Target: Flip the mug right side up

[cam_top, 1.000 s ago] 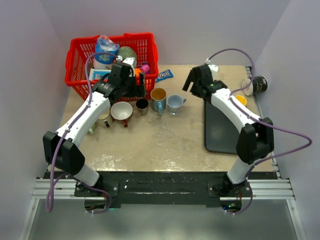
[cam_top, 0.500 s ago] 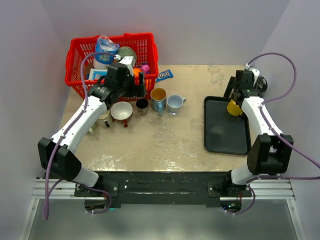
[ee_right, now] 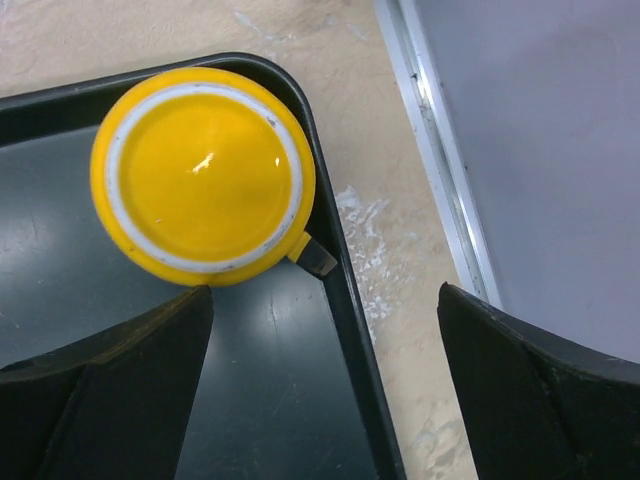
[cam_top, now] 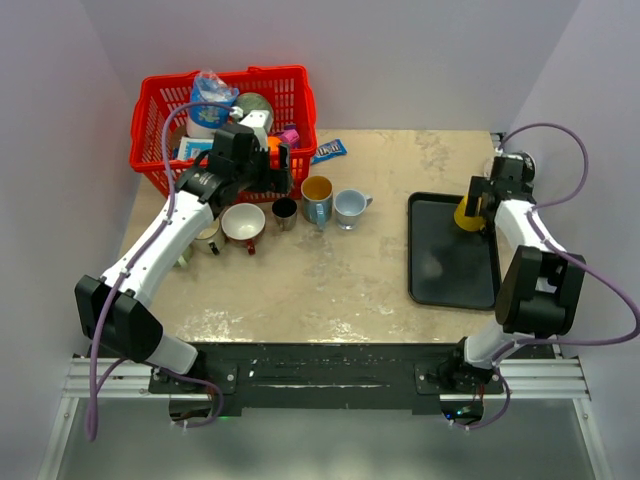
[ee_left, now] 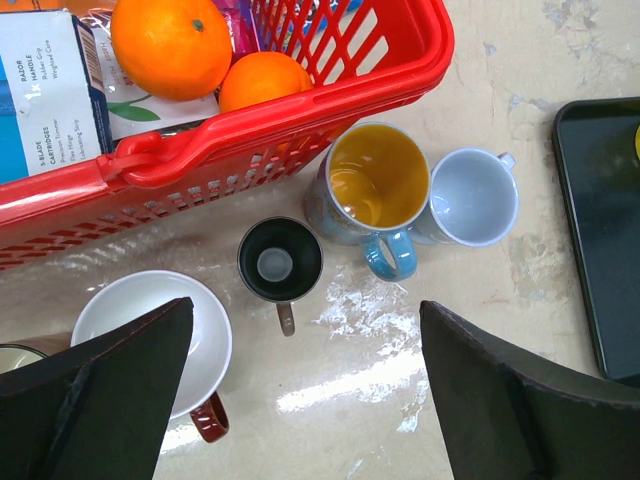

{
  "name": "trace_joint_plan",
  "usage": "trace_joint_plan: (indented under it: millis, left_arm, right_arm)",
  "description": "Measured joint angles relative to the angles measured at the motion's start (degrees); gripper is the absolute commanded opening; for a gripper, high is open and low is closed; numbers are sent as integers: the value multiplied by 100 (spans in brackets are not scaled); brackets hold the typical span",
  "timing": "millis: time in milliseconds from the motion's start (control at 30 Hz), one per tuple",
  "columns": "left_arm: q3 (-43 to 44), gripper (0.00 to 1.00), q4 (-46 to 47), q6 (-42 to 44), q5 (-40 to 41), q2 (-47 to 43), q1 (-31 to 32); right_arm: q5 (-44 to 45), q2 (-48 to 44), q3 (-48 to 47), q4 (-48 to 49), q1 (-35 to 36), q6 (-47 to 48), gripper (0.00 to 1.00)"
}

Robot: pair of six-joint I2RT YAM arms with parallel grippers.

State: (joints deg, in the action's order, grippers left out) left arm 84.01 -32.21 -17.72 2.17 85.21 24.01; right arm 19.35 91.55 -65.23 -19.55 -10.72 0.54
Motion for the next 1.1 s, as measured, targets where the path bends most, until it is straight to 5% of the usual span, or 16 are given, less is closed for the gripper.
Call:
trace_joint_plan:
  millis: [467, 967, 1100]
  left_arm:
    - [11, 99, 0, 44, -48, 2, 0]
    - [9, 99, 0, 39, -72, 2, 0]
    - [9, 99, 0, 39, -74, 2, 0]
  right_arm:
    - [-1880, 918, -107, 79, -439, 1099, 85]
    - [-2487, 702, -105, 216, -442, 1276, 74]
    - [-2505, 702, -103, 216, -442, 1311, 64]
